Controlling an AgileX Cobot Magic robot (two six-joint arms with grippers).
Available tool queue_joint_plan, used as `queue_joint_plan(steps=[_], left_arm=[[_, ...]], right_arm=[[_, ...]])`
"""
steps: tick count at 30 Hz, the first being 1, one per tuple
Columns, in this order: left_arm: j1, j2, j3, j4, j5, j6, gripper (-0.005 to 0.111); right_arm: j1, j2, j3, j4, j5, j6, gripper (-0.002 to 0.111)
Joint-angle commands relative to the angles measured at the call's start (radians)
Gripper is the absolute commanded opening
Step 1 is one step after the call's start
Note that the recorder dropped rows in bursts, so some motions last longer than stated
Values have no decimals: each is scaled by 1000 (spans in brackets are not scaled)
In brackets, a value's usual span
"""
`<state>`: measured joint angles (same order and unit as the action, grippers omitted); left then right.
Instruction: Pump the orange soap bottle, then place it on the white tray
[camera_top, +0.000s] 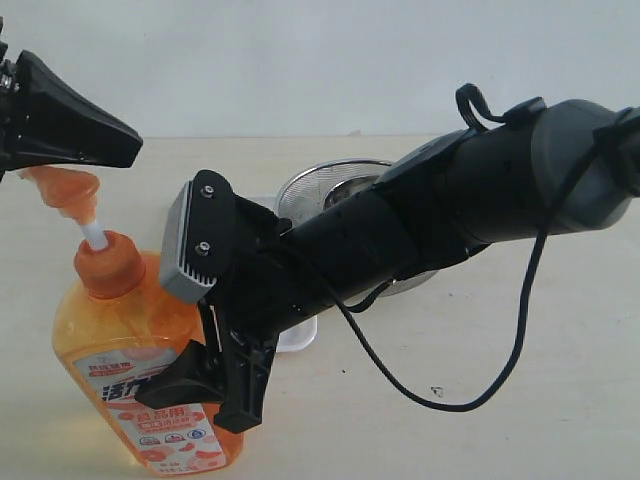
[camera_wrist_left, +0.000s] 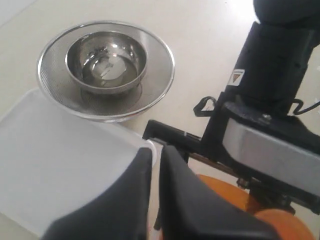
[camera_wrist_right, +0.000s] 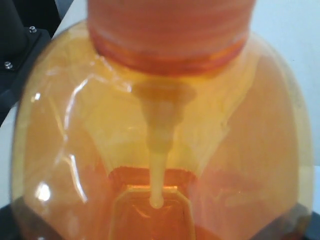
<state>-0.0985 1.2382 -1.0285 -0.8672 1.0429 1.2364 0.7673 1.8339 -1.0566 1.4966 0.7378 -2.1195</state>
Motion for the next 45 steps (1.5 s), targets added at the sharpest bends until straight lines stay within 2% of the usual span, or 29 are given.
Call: queue_joint_plan(steps=[1,11,19,32,38,45], left_arm=[[-5,-44,-5,94,-11,-84,5],[-5,-126,-5,131,74,-210,5],[-5,-144,-3,138,120,-250,5],[-5,-192,12,184,111,-315,5],[-5,-231,12,196,147,-374,5],[-5,-244,88,196,135,-384,5]], right_arm=[[0,-8,-12,15,9,-7,0],[0,-8,-12,15,9,-7,0],[0,-8,-12,15,9,-7,0],[0,-8,-12,15,9,-7,0],[0,-8,-12,15,9,-9,0],[0,-8,-12,15,11,-9,0]])
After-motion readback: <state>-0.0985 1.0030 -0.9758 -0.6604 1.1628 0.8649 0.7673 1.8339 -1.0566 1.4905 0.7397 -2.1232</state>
